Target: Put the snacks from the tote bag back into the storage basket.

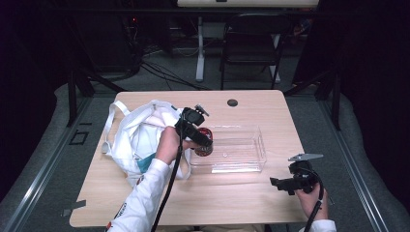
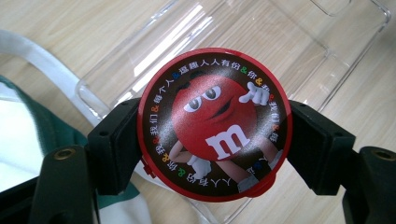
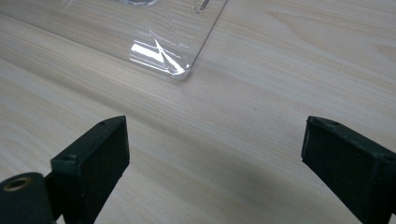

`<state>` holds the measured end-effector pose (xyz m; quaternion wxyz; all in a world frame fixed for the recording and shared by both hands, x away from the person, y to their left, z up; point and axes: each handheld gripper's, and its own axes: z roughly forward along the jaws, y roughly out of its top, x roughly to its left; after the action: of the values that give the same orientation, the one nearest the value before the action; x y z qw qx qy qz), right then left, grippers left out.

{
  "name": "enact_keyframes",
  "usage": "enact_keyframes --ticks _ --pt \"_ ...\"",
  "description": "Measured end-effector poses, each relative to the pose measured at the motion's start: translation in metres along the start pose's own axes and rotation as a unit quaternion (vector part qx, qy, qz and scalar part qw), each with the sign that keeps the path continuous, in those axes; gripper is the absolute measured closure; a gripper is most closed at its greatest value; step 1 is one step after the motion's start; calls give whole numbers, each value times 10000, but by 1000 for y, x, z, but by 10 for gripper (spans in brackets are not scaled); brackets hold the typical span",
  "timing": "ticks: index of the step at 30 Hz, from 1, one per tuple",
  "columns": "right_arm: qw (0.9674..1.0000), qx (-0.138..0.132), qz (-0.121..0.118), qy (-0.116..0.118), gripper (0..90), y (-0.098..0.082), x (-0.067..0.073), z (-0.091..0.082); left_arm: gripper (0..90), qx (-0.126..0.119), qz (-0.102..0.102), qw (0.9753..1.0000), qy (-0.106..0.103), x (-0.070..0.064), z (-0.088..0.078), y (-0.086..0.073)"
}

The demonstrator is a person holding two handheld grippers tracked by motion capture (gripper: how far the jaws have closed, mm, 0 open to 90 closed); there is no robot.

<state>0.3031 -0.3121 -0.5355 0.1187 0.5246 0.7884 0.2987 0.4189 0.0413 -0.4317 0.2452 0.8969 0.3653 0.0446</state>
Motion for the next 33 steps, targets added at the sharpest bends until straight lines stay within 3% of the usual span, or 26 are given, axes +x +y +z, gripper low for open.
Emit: enact_keyframes --ticks 12,21,33 --pt "10000 -4 50 31 73 0 -1 3 258 215 -81 9997 -122 -1 24 -10" --pt "10000 20 -15 17 74 1 1 1 258 416 -158 9990 -41 -1 45 -19" --pt "10000 29 -30 5 74 1 2 1 258 558 -130 9984 15 -4 53 -22"
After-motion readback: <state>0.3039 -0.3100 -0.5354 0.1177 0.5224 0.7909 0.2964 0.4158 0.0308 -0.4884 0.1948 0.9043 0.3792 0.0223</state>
